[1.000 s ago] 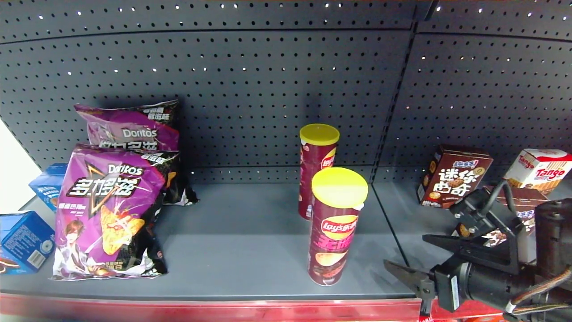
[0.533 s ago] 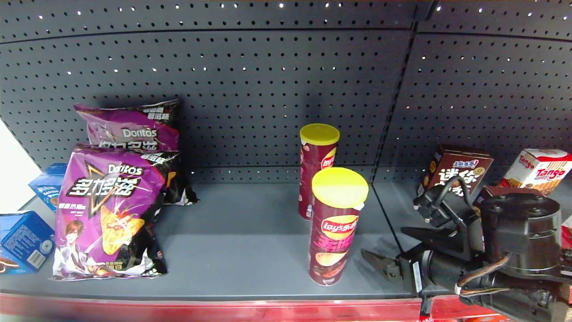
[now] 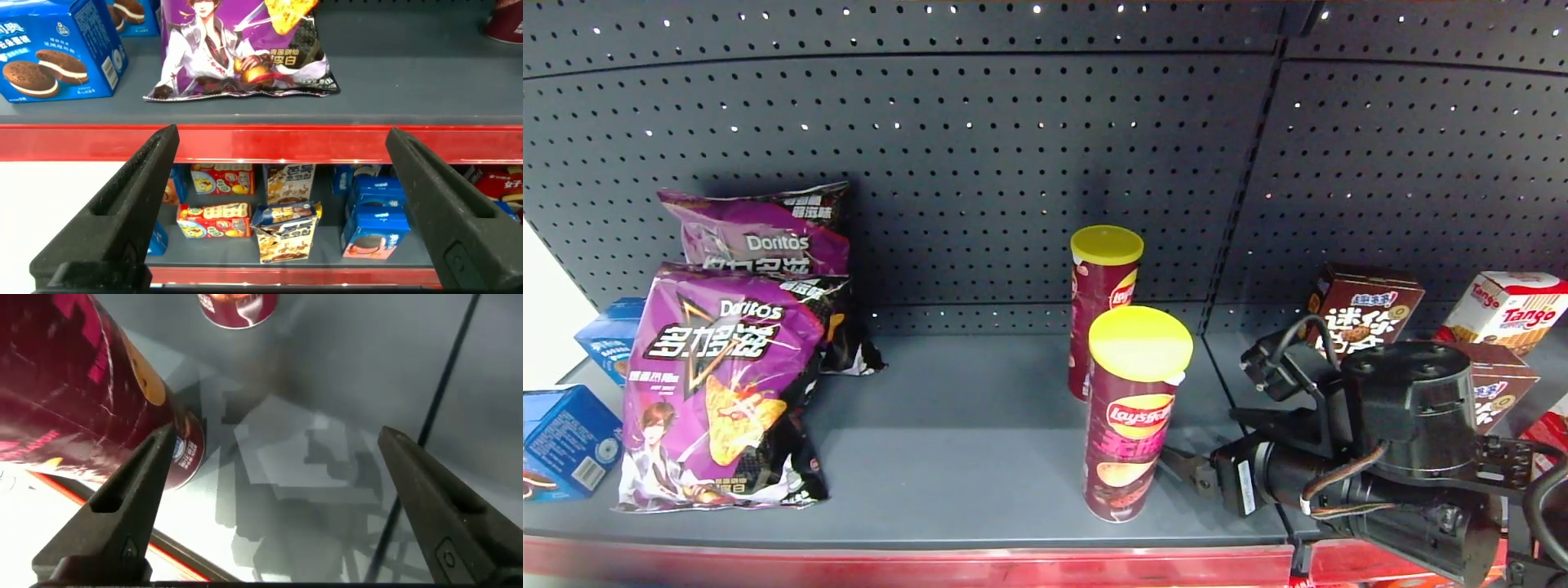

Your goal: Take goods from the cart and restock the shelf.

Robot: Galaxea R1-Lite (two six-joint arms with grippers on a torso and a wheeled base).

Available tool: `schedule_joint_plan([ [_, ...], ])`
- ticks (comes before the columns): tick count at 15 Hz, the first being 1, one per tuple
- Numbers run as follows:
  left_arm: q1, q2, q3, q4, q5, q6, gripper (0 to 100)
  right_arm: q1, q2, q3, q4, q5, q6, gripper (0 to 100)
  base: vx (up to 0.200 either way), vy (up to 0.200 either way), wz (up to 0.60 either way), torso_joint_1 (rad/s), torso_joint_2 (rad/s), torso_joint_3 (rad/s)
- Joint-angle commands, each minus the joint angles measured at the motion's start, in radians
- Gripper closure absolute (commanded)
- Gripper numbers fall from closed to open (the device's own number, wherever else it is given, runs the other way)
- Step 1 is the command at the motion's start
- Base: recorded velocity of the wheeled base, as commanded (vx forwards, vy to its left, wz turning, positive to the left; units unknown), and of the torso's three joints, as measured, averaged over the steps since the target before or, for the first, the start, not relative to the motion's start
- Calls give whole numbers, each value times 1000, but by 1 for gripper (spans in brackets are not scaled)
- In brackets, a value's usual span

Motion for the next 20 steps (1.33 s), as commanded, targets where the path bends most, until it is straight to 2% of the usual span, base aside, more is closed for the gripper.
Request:
schedule_joint_plan([
  [1,0,0,0,0,1,0,0,9,8,-3,-1,1,0,0,0,0,0,0,0,0],
  [5,0,0,0,0,1,0,0,8,8,3,-12,2,-8,0,0,0,0,0,0,0],
  [8,0,0,0,0,1,0,0,-31,-34,9,-13,-12,-17,0,0,0,0,0,0,0],
  [12,0,0,0,0,1,0,0,-49,-293,141,-9,1,-149,0,0,0,0,0,0,0],
  [14,0,0,0,0,1,0,0,-48,-414,156,10,5,-193,0,0,0,0,0,0,0],
  [18,0,0,0,0,1,0,0,-55,-736,156,198,7,-236,0,0,0,0,0,0,0],
  [20,0,0,0,0,1,0,0,-167,-1077,184,401,2,-262,0,0,0,0,0,0,0],
])
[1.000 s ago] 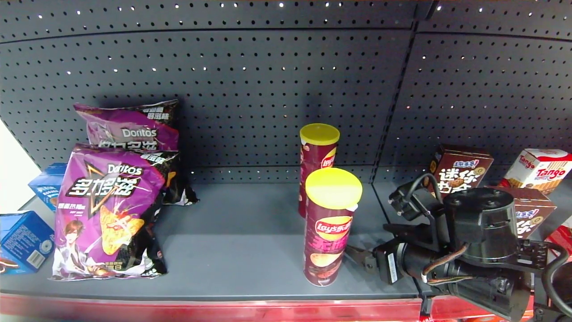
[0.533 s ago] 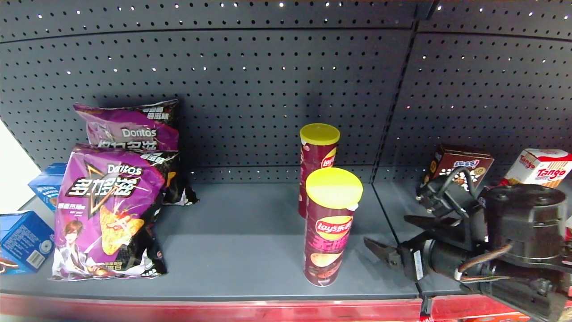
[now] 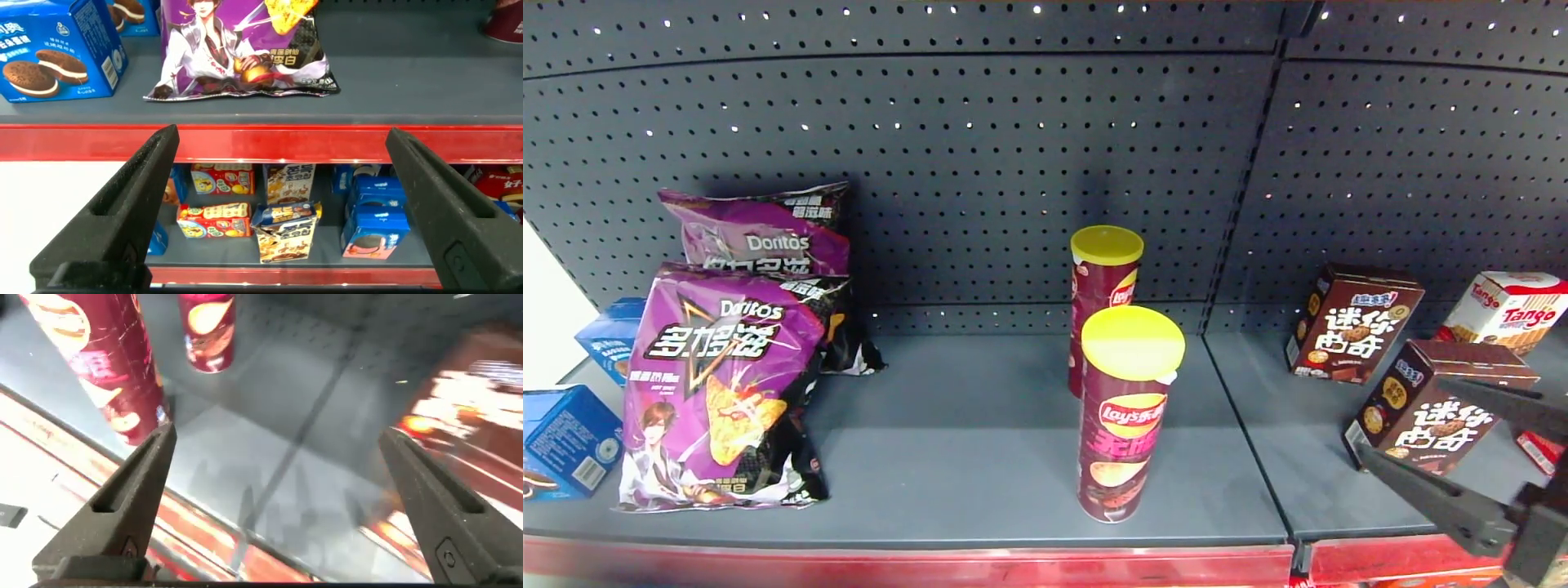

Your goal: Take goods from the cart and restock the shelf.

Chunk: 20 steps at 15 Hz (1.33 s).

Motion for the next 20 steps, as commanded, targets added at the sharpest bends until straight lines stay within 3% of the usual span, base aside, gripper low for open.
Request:
schedule_joint_plan([
  [1,0,0,0,0,1,0,0,-150,-525,54,247,-6,-31,0,0,0,0,0,0,0],
  [2,0,0,0,0,1,0,0,-195,-617,80,290,-5,-31,0,0,0,0,0,0,0],
  [3,0,0,0,0,1,0,0,-313,-774,148,353,1,-24,0,0,0,0,0,0,0],
  [5,0,0,0,0,1,0,0,-446,-846,265,336,1,18,0,0,0,0,0,0,0],
  [8,0,0,-1,0,1,0,0,-479,-844,444,112,-12,68,0,0,0,0,0,0,0],
  [9,0,0,-1,0,1,0,0,-480,-844,444,121,-28,88,0,0,0,0,0,0,0],
  [11,0,0,0,0,1,0,0,-652,-863,444,228,-23,136,0,0,0,0,0,0,0],
  [12,0,0,0,0,1,0,0,-681,-895,444,299,-17,151,0,0,0,0,0,0,0],
  [14,0,0,0,0,1,0,0,-667,-913,444,330,-2,167,0,0,0,0,0,0,0],
  [16,0,0,-1,0,1,0,0,-655,-944,444,328,81,177,0,0,0,0,0,0,0],
  [20,0,0,0,0,1,0,0,-655,-944,444,337,87,216,0,0,0,0,0,0,0],
])
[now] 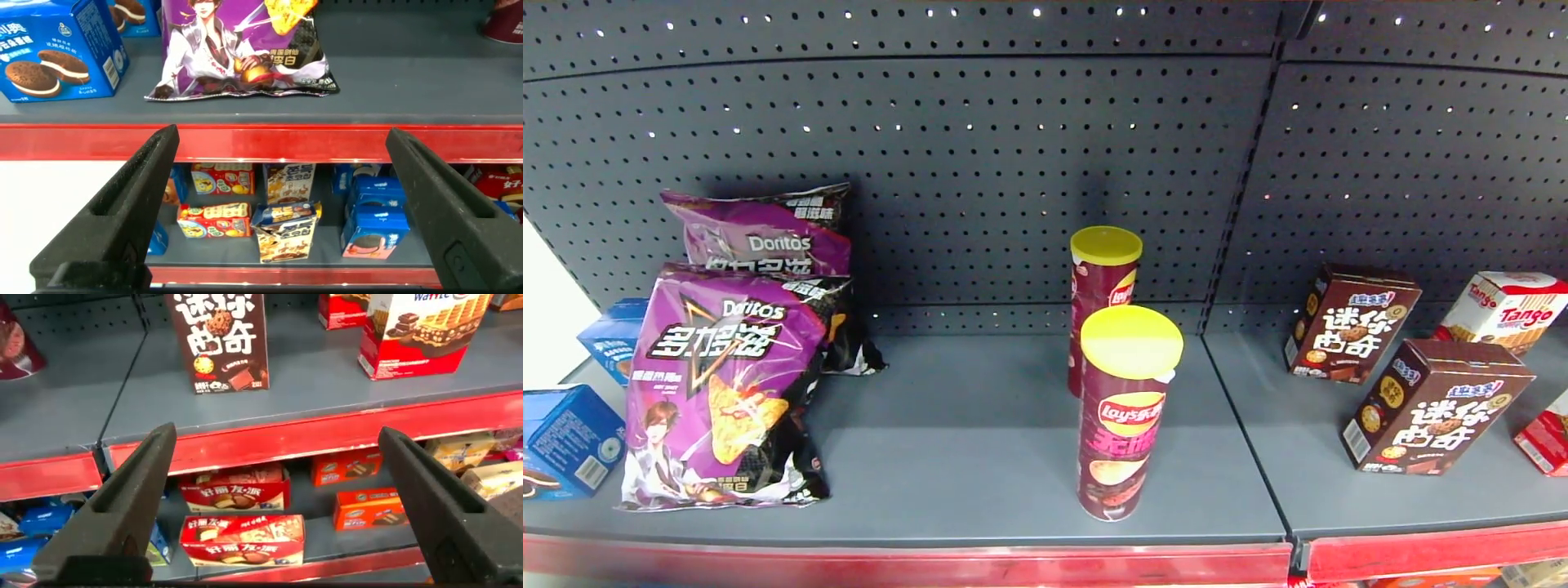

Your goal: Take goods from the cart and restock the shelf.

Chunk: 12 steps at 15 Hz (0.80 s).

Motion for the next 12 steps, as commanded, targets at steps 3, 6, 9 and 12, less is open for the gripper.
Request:
schedule_joint_plan([
  [3,0,0,0,0,0,-1,0,0,-5,0,35,32,-40,0,0,0,0,0,0,0],
  [6,0,0,-1,0,0,-1,0,0,-5,0,53,65,-89,0,0,0,0,0,0,0],
  [9,0,0,0,0,0,-1,0,0,-5,0,53,66,-89,0,0,0,0,0,0,0],
  [12,0,0,0,0,0,-1,0,0,-5,0,52,66,-87,0,0,0,0,0,0,0],
])
